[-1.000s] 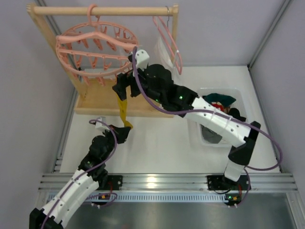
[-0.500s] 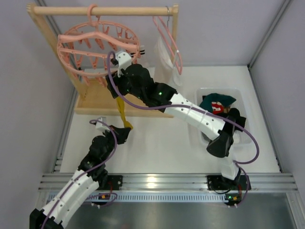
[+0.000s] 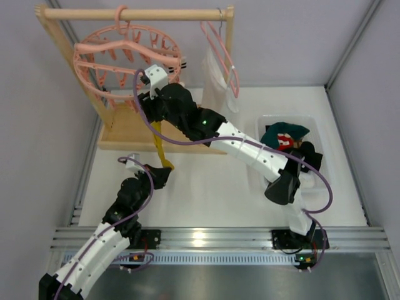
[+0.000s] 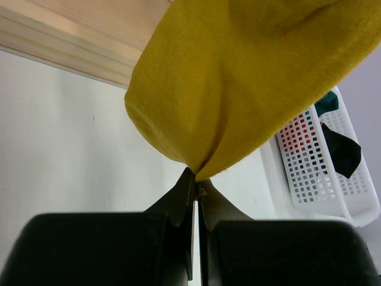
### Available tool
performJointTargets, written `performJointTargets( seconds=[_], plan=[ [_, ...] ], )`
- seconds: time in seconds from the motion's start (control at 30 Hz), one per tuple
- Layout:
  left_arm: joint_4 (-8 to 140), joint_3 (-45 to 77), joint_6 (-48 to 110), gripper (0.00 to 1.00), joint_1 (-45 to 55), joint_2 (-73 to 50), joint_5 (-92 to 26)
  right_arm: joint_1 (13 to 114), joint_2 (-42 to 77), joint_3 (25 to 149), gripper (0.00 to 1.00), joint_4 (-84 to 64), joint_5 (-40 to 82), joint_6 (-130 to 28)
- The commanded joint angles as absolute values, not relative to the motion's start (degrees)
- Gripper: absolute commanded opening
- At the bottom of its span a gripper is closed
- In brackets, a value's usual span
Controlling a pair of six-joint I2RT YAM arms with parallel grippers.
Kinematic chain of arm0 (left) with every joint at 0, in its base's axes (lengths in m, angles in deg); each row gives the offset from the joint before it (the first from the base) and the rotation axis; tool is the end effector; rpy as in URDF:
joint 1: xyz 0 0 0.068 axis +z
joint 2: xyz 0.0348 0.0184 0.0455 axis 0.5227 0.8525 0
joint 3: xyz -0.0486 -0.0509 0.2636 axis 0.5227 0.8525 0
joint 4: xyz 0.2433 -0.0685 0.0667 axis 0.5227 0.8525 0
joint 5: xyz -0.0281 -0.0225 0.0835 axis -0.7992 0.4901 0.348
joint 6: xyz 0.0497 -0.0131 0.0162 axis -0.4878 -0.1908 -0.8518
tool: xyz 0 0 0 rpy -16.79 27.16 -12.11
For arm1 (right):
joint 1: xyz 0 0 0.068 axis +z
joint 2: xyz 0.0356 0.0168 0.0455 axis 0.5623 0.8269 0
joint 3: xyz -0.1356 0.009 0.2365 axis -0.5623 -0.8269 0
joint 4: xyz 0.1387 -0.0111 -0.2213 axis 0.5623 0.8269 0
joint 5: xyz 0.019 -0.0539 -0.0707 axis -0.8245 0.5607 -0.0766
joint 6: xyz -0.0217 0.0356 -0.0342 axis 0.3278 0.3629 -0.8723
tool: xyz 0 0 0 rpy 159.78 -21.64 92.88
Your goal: Remove the socks clipped to the hanger
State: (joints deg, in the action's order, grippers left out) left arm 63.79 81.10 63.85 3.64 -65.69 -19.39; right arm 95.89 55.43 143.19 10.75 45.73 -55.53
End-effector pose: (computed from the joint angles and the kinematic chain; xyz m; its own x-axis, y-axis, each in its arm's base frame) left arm 0.1198 -0.0597 0.1900 -0.3758 -0.5959 -0.7097 0.1694 0.7088 -0.6848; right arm 0.2373 0.4185 0.4402 -0.1008 -0.1018 -0.9897 -0.7040 0.7102 -0.0014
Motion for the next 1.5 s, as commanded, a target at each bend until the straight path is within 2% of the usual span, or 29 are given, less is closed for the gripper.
performJointTargets(
  seconds=[0.0, 0.3, 0.4, 0.47, 0.67, 0.7, 0.73, 0.9, 1.07, 1.37, 1.4, 1.43, 1.47],
  plan=[
    [63.6, 79.8, 63.0, 0.0, 3.4, -66.2, -20.4, 96.4, 55.9, 145.5, 0.54, 5.7, 47.1, -57.2],
    [63.8, 79.7, 62.9, 0.0, 3.4, -66.1, -20.6, 97.9, 54.6, 142.0, 0.5, -0.8, 49.5, -57.4],
    [64.0, 79.8, 62.9, 0.0, 3.4, -66.6, -20.6, 97.9, 54.5, 142.1, 0.43, -2.1, 49.5, -57.0],
    [64.1, 79.9, 63.0, 0.0, 3.5, -66.8, -20.6, 97.9, 54.5, 142.1, 0.33, -2.3, 49.5, -57.0],
    [64.6, 79.8, 63.1, 0.0, 3.4, -67.3, -20.6, 97.9, 53.1, 139.9, 0.27, -2.2, 47.9, -55.8],
    [64.6, 79.9, 63.2, 0.0, 3.4, -67.2, -20.6, 98.0, 52.3, 139.2, 0.24, -2.9, 47.3, -55.4],
    [64.7, 80.1, 63.3, 0.0, 3.4, -67.2, -20.6, 97.9, 51.8, 138.5, 0.14, -3.5, 47.2, -55.2],
    [65.2, 81.2, 64.4, 0.0, 3.5, -67.5, -20.6, 97.8, 50.5, 137.0, 0.11, -4.3, 46.8, -54.8],
    [65.2, 82.4, 64.9, 0.0, 3.4, -68.3, -21.4, 97.7, 50.1, 137.0, 0.0, -4.3, 45.9, -53.8],
    [65.7, 81.1, 64.5, 0.0, 3.4, -70.2, -24.4, 96.8, 49.7, 136.5, 0.02, -4.1, 43.6, -51.1],
    [65.6, 80.2, 63.9, 0.0, 3.4, -70.4, -28.2, 96.7, 49.2, 136.1, 0.07, -4.2, 43.0, -50.9],
    [65.7, 79.5, 63.4, 0.0, 3.4, -70.7, -29.6, 96.6, 48.9, 134.7, 0.23, -4.3, 43.0, -50.9],
    [65.6, 79.1, 63.0, 0.0, 3.4, -71.6, -30.9, 96.6, 48.5, 133.8, 0.32, -4.7, 43.0, -50.7]
  ],
)
